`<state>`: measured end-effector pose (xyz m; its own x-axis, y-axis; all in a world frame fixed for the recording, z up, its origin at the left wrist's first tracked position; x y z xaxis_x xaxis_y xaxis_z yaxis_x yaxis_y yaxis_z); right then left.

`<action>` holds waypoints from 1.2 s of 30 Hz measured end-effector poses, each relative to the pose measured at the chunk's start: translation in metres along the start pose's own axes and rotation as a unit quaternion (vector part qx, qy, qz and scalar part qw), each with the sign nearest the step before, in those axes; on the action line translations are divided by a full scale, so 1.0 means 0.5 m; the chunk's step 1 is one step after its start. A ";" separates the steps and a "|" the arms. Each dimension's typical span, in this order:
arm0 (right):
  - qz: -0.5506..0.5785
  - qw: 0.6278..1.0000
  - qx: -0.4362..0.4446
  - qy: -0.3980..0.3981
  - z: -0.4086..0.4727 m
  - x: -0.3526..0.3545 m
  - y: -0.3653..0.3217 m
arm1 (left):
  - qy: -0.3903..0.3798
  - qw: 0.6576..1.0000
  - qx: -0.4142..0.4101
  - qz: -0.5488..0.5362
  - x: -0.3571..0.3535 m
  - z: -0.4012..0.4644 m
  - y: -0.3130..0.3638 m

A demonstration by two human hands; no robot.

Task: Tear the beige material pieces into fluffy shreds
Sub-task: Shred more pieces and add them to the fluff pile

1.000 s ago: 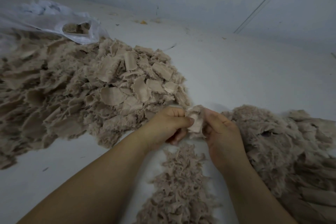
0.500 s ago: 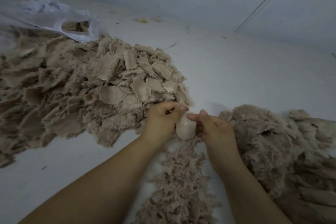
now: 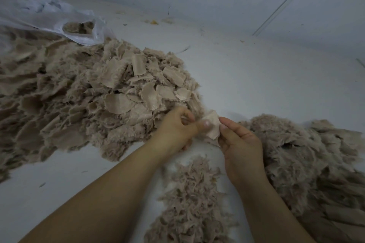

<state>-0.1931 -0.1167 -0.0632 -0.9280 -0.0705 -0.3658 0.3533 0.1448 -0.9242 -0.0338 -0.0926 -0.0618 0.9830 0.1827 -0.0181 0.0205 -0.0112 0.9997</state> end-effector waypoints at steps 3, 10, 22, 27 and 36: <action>-0.004 1.000 -0.002 0.003 0.000 0.002 0.001 | -0.074 0.996 -0.001 0.038 -0.008 -0.004 0.006; 0.000 0.999 0.012 0.050 0.000 -0.002 0.008 | -0.102 0.983 0.029 -0.148 0.028 -0.005 0.001; -0.016 0.999 0.016 0.039 0.006 0.003 0.011 | -0.185 0.980 0.027 0.068 0.001 -0.014 0.006; -0.028 0.998 0.018 0.049 0.008 0.004 0.012 | -0.418 0.897 0.067 0.130 0.044 -0.024 0.038; -0.097 0.995 0.032 -0.009 -0.003 -0.007 0.004 | -0.104 0.987 0.124 0.014 -0.003 -0.011 0.026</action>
<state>-0.1896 -0.1146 -0.0635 -0.9772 -0.1090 -0.1822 0.1761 0.0638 -0.9823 -0.0360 -0.0878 -0.0489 0.9995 -0.0265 -0.0180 0.0105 -0.2583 0.9660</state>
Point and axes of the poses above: each hand's wrist, its own z-axis towards the middle knuckle, its own x-axis out of the back of the hand, y = z × x, the point moved 1 cm from there along z, towards the middle knuckle, and after that the axes turned 1 degree about x, right-handed, at the moved point
